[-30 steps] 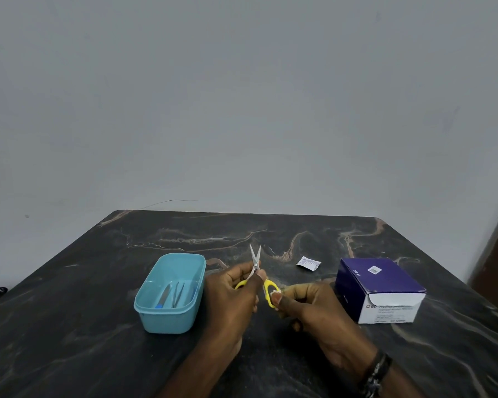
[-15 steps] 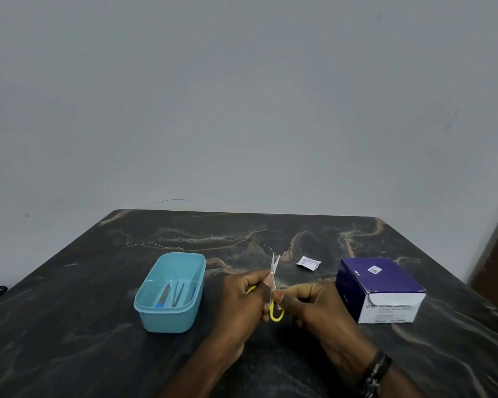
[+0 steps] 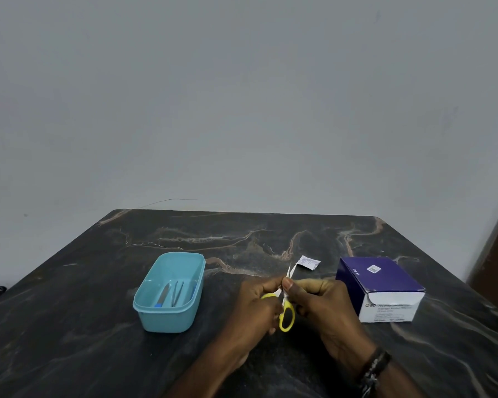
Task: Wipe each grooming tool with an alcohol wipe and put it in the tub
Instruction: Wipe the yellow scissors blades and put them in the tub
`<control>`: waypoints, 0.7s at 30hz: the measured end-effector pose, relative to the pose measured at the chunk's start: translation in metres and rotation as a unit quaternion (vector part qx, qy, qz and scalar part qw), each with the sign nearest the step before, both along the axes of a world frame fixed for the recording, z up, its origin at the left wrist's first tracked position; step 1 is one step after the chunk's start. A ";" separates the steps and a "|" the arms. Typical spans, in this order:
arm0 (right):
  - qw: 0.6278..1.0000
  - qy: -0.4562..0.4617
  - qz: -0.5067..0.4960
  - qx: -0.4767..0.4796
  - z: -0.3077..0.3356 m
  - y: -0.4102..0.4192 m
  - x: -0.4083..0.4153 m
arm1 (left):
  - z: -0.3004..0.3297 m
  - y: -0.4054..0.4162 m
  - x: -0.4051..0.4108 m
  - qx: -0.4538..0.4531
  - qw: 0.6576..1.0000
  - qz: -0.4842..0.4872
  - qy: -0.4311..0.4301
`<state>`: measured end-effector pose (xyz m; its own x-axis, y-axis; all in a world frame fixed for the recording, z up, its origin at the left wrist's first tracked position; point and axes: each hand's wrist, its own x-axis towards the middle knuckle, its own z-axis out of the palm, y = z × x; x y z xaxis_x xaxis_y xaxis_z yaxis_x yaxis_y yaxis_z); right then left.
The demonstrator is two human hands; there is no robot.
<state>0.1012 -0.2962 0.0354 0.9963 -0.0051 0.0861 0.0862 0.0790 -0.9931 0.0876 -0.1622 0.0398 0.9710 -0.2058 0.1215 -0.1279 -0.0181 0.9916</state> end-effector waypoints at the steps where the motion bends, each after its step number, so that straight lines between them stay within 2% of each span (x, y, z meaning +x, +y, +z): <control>1: 1.000 0.001 -0.003 0.004 0.000 -0.001 0.000 | 0.000 0.000 -0.001 0.012 1.000 -0.012 -0.012; 11: 0.999 -0.017 -0.033 0.015 -0.001 -0.001 0.004 | -0.008 -0.001 0.003 0.092 0.984 -0.024 -0.148; 15: 0.999 -0.014 -0.036 0.018 -0.001 -0.001 0.004 | -0.016 -0.003 0.007 0.116 0.982 -0.026 -0.146; 21: 1.000 -0.010 -0.010 -0.003 0.000 0.001 0.001 | -0.027 -0.003 0.009 0.118 0.989 0.009 -0.085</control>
<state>0.1021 -0.2951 0.0356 0.9941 -0.0236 0.1060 0.1074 0.0705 -0.9917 0.0969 -0.1652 0.0131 0.9445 -0.2301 0.2345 -0.2904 -0.2507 0.9235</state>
